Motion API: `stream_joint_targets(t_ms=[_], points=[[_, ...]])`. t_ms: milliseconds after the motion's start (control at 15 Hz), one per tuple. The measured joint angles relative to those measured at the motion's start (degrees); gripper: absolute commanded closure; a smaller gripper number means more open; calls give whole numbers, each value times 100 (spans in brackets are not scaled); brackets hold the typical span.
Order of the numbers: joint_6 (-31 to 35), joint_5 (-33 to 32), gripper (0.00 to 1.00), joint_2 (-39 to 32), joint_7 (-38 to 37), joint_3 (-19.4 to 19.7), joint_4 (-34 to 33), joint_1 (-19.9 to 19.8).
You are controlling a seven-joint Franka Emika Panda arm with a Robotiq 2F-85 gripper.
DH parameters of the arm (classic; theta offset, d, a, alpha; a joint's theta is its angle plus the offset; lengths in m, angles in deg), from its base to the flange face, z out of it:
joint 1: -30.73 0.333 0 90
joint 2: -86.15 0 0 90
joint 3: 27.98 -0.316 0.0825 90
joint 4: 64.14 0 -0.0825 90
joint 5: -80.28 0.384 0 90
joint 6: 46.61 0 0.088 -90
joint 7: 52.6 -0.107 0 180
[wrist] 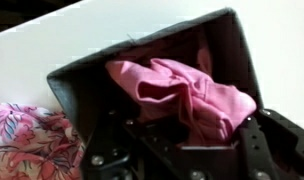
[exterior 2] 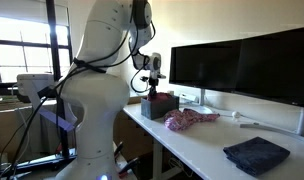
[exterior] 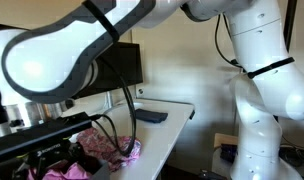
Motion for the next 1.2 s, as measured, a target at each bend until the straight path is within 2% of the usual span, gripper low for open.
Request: stream_joint_targets(t_ms=[67,333,800,933,1200], points=[[23,74,74,93,2,-25,158,-82],[137,248,53,205,217,-123,450,-370],[138,247,6,162,824,-138,365,-596],[138,231,0,116,1021,-138,221,-620],[136,53,0,106,1303,-136,-132,-615]])
